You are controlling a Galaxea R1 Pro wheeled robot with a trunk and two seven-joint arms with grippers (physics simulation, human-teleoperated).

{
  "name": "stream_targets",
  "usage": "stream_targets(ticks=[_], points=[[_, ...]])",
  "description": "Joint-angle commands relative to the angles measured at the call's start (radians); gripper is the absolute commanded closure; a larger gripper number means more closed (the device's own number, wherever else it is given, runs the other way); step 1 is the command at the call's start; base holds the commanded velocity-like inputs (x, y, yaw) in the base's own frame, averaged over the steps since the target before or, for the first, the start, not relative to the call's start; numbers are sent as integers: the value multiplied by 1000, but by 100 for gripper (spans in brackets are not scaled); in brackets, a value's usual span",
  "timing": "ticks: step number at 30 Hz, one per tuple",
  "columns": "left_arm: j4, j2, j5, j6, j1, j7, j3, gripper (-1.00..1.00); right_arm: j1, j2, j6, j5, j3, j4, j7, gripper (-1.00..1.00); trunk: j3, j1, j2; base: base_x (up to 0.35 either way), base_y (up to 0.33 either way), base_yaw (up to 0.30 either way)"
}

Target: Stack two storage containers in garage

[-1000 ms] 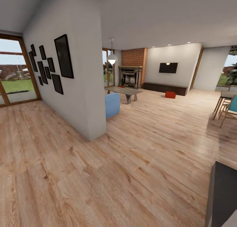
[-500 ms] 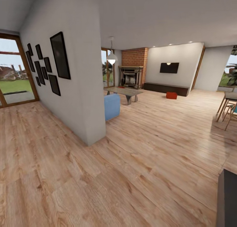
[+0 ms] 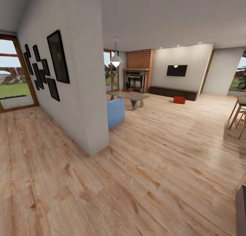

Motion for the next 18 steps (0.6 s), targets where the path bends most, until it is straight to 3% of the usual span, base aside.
stream_targets(ticks=[1,12,18], points=[[-1,0,5,-1,0,1,0,-100,-1,0,-4,-3,7,2,-3,-100,-1,1,0,322,0,0],[-1,-1,5,-2,0,1,0,-100,-1,1,-10,0,8,2,-4,-100,-1,1,0,322,0,-2],[-1,-2,4,-2,0,1,0,-100,-1,2,-8,-1,8,2,-3,-100,-1,1,0,322,0,-182]])
